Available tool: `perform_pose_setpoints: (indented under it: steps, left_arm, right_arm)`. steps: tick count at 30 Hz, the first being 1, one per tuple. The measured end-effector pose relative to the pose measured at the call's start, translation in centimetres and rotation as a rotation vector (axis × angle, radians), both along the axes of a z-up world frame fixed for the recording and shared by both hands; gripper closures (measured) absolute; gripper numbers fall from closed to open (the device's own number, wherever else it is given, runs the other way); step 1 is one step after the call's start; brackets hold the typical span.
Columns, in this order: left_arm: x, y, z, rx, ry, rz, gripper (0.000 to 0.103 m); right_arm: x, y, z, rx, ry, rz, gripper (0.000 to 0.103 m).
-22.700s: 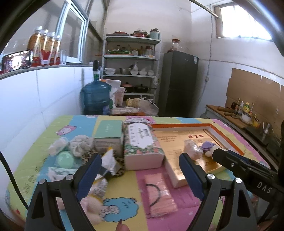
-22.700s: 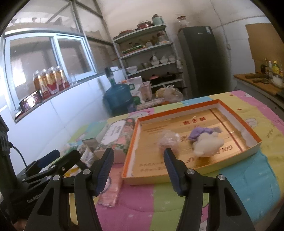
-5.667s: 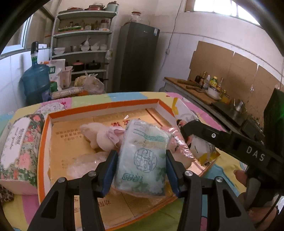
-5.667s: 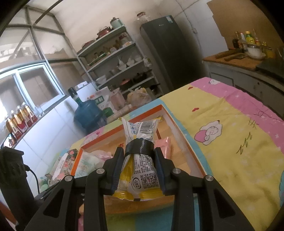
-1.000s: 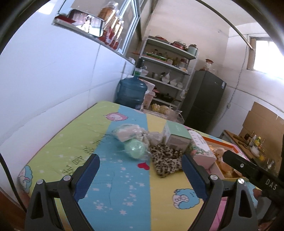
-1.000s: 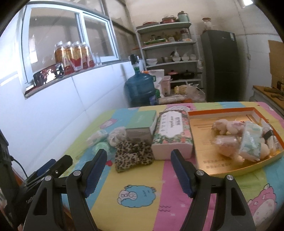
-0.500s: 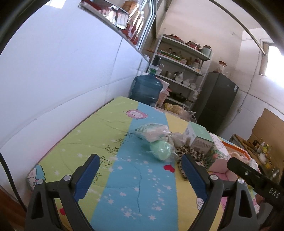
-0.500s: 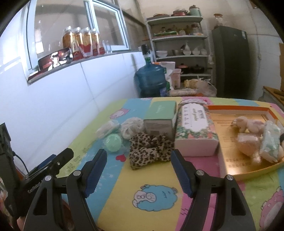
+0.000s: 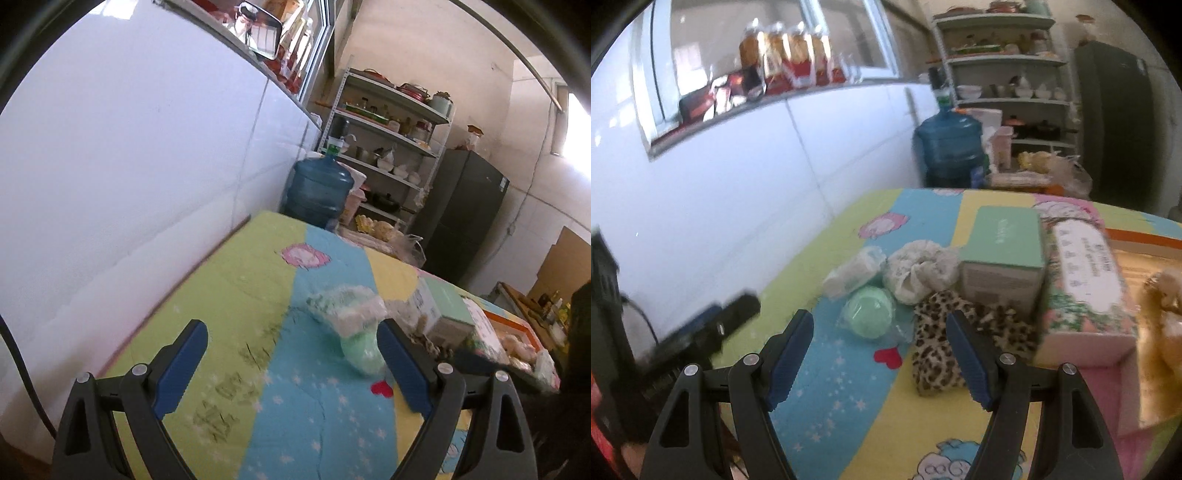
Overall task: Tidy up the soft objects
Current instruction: 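Withdraw both open tools from the box back toward the pile, then grasp the white flower tissue pack with left tool while right tool grasps the green ball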
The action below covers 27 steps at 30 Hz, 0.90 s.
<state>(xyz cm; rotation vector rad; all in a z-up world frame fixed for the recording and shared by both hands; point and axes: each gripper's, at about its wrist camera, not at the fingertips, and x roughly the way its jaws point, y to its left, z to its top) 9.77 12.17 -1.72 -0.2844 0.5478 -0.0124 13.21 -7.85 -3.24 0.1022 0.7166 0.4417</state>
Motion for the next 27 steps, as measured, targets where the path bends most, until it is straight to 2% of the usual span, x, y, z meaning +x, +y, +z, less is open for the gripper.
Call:
perform_pose_setpoints:
  steps: [3, 6, 16, 17, 18, 19, 27]
  left_arm:
    - [0.5, 0.6, 0.4, 0.014, -0.013, 0.025, 0.009]
    - [1.0, 1.3, 0.3, 0.023, -0.010, 0.052, 0.009]
    - [2.7, 2.3, -0.3, 0.032, 0.019, 0.067, 0.009]
    - [2.9, 2.3, -0.4, 0.032, 0.021, 0.066, 0.009]
    - [3.0, 2.3, -0.5, 0.032, 0.024, 0.065, 0.009]
    - [3.2, 2.3, -0.6, 0.030, 0.029, 0.061, 0.009]
    - [4.0, 1.5, -0.7, 0.029, 0.040, 0.029, 0.009]
  right_arm:
    - [0.9, 1.4, -0.9, -0.058, 0.010, 0.057, 0.027]
    - [2.2, 2.6, -1.5, -0.068, 0.026, 0.110, 0.027]
    - [6.3, 4.7, -3.9, -0.107, 0.089, 0.146, 0.027]
    - [6.5, 4.8, -4.1, -0.106, 0.100, 0.150, 0.030]
    - [6.7, 4.8, -4.4, -0.103, 0.113, 0.153, 0.046]
    - [6.6, 4.8, -4.5, -0.106, 0.115, 0.146, 0.054]
    - [4.6, 3.8, -3.3, -0.058, 0.109, 0.178, 0.058]
